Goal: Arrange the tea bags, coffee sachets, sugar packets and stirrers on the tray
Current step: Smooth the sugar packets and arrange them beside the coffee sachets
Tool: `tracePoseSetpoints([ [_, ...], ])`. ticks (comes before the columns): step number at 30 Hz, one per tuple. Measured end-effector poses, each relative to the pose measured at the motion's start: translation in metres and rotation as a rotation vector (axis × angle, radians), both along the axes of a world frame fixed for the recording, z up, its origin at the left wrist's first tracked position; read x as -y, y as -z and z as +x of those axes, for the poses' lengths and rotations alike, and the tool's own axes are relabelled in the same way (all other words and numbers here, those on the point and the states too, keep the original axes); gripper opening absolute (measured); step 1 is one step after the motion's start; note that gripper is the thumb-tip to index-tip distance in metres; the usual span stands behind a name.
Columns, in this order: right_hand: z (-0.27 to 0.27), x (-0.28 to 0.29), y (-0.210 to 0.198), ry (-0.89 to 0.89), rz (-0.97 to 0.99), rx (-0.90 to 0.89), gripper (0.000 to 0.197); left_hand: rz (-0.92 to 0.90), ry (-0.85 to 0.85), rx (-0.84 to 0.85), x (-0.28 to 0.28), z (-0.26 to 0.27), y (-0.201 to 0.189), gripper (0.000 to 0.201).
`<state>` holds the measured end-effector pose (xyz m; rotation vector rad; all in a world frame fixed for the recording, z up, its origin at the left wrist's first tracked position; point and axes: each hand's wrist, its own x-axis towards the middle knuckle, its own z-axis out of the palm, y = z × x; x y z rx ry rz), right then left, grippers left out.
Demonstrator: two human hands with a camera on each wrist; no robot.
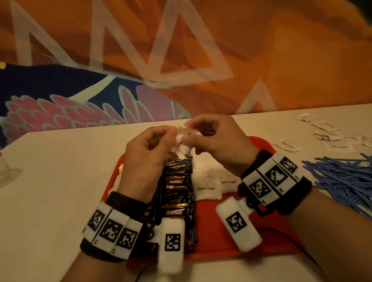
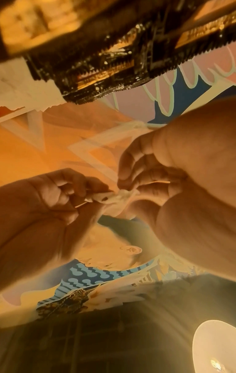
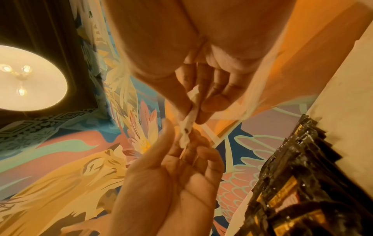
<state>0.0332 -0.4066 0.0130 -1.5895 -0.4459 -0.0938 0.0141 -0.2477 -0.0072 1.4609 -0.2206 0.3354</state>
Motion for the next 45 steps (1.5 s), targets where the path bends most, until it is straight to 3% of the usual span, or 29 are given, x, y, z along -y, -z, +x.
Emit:
tracePoseSetpoints([
  [2, 0.001, 0.000, 0.001, 0.012, 0.033, 0.006, 0.015, 0.043, 0.024, 0.003, 0.000, -0.001, 0.000, 0.033],
  [4, 0.000, 0.001, 0.000, -0.014, 0.064, -0.033, 0.015, 0.062, 0.022, 0.022, 0.000, -0.003, 0.000, 0.027],
  [12, -0.003, 0.002, -0.006, -0.052, 0.111, -0.202, 0.018, -0.157, 0.076, 0.001, 0.000, -0.001, 0.000, 0.025],
  [21, -0.001, -0.001, 0.000, 0.044, 0.147, -0.047, 0.011, -0.204, 0.073, -0.047, 0.003, -0.004, -0.006, 0.017],
  [28, -0.001, -0.002, 0.004, 0.007, 0.027, 0.006, 0.008, -0.120, -0.008, -0.014, 0.000, -0.004, -0.005, 0.024],
  [32, 0.002, 0.000, 0.003, 0.013, 0.071, -0.037, 0.013, -0.043, 0.017, -0.009, 0.000, -0.004, -0.004, 0.023],
  [38, 0.000, 0.002, 0.003, -0.015, -0.001, -0.087, 0.019, -0.105, -0.067, -0.003, -0.003, -0.003, -0.005, 0.020],
  [41, -0.002, 0.000, 0.003, -0.022, 0.024, -0.141, 0.025, -0.096, -0.099, -0.016, -0.002, -0.004, -0.006, 0.009],
  [45, -0.003, -0.001, 0.002, -0.003, 0.017, -0.143, 0.027, -0.167, -0.053, -0.084, 0.001, -0.008, -0.012, 0.020],
])
